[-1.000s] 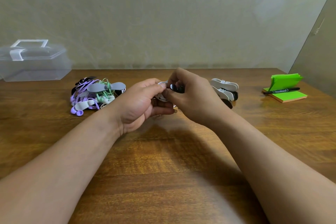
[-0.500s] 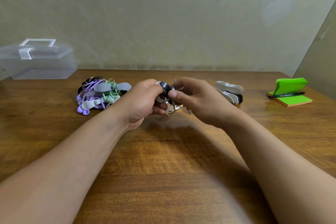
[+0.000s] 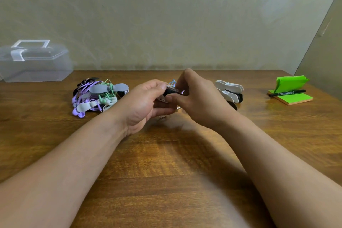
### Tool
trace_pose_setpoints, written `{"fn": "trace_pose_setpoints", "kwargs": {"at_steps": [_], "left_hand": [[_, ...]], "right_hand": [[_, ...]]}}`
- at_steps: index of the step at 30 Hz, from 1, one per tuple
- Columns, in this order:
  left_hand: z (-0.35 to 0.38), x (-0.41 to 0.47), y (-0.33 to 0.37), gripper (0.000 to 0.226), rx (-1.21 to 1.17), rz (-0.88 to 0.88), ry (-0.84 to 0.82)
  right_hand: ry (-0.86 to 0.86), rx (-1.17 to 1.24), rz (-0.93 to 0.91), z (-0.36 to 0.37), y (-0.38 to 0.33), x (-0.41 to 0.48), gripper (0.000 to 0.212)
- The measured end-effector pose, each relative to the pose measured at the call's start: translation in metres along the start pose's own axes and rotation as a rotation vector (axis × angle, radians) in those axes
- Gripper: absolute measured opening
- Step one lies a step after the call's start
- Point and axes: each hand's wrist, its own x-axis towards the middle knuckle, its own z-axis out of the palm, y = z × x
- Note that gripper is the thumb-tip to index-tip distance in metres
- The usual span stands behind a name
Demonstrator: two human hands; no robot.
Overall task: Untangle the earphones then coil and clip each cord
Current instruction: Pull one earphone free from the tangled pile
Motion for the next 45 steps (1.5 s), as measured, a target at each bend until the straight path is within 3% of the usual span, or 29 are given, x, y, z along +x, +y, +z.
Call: {"fn": "trace_pose_setpoints", "kwargs": {"at_steps": [4,8,16,19,23,29,38,45], "left_hand": [[0.002,0.001,-0.002,0.035,-0.072,0.021,-0.033],[-0.002,0.004,0.001,0.039,-0.282,-0.003,-0.092],[0.008,0.007,-0.008,0.027,-0.177,0.091,0.085],[0.007,0.004,-0.006,0.029,-0.198,0.082,0.031],[0.006,0.004,-0.010,0.031,-0.046,0.121,0.003],[0.000,0.004,-0.003,0.034,-0.212,0.065,0.062],[-0.009,0.006,-0.003,0.031,-0.422,-0.052,-0.047],[-0.008,0.005,-0.002,0.028,-0.316,-0.059,0.000]], "right_hand": [[0.037,0.060,-0.013,0.002,0.001,-0.001,0.033],[0.066,0.291,0.043,0.003,0.004,0.001,0.024],[0.066,0.514,0.053,0.005,0.005,0.002,0.015],[0.072,0.461,0.043,0.006,0.004,0.002,0.014],[0.064,0.396,0.032,0.003,0.003,0.002,0.014],[0.022,0.328,-0.014,0.001,-0.001,0.000,0.010],[-0.010,0.383,0.000,-0.006,0.003,0.002,0.010],[-0.130,0.208,-0.072,-0.005,0.007,0.000,0.020]]}}
